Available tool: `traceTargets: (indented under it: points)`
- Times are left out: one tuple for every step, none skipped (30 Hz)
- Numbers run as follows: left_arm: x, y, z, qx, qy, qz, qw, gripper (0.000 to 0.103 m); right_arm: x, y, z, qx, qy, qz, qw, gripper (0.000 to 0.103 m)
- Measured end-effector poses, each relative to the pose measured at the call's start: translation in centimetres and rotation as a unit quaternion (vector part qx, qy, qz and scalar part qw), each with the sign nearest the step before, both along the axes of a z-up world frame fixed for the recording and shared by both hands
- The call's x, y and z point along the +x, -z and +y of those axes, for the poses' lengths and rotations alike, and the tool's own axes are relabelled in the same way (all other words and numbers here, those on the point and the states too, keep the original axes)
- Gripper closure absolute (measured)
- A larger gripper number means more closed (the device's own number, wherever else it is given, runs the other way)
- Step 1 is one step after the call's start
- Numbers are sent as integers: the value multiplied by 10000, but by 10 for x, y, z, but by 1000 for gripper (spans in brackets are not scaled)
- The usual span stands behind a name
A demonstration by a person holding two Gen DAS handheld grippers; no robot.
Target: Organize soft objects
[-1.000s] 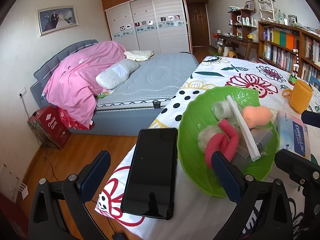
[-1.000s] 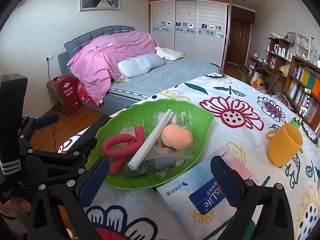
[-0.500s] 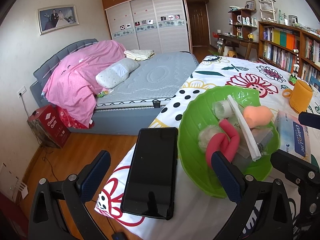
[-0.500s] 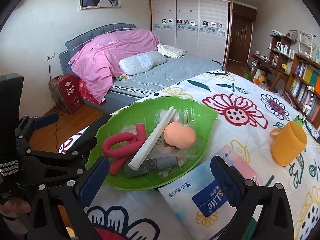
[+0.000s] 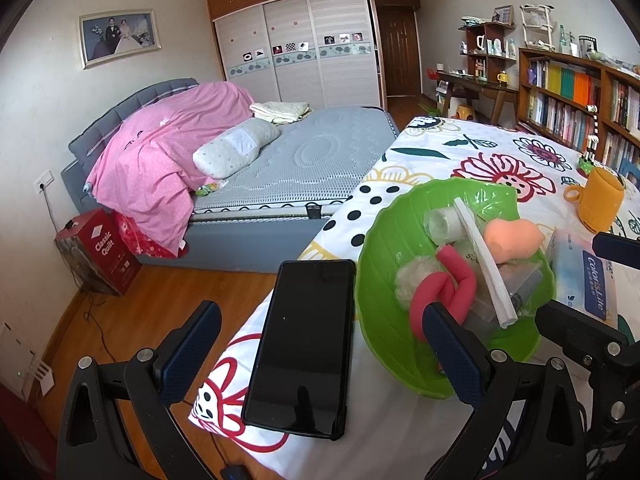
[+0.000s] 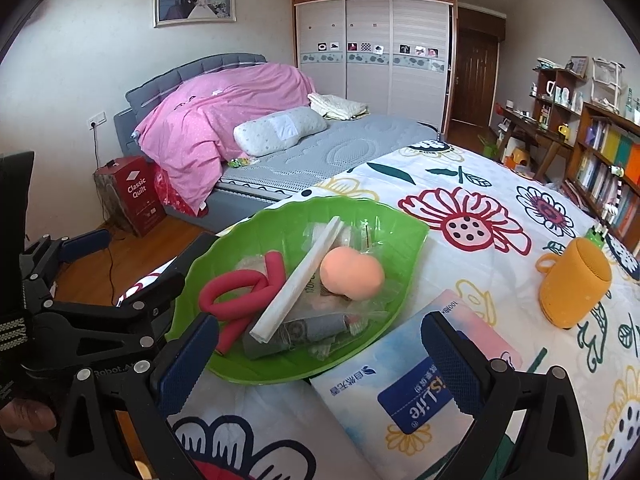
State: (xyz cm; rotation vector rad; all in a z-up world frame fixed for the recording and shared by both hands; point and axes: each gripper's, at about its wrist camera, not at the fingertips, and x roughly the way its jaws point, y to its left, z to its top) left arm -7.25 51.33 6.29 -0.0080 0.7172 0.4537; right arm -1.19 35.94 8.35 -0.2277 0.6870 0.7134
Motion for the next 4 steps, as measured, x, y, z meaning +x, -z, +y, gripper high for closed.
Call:
traceTargets:
  points:
    - [0, 0, 0, -11, 7, -4, 10000, 2, 0, 0, -1, -8, 1, 0, 10000, 0]
    - [0, -3, -1, -24, 7, -17, 10000, 2, 0, -1, -2, -24, 18, -10, 10000, 0]
    - [0, -4, -3, -47, 6, -31, 10000, 2, 0, -1, -4, -37, 41, -22, 10000, 0]
    - [0, -6, -5, -74, 8, -40, 10000, 2, 0, -2, -6, -56, 77, -24, 10000, 0]
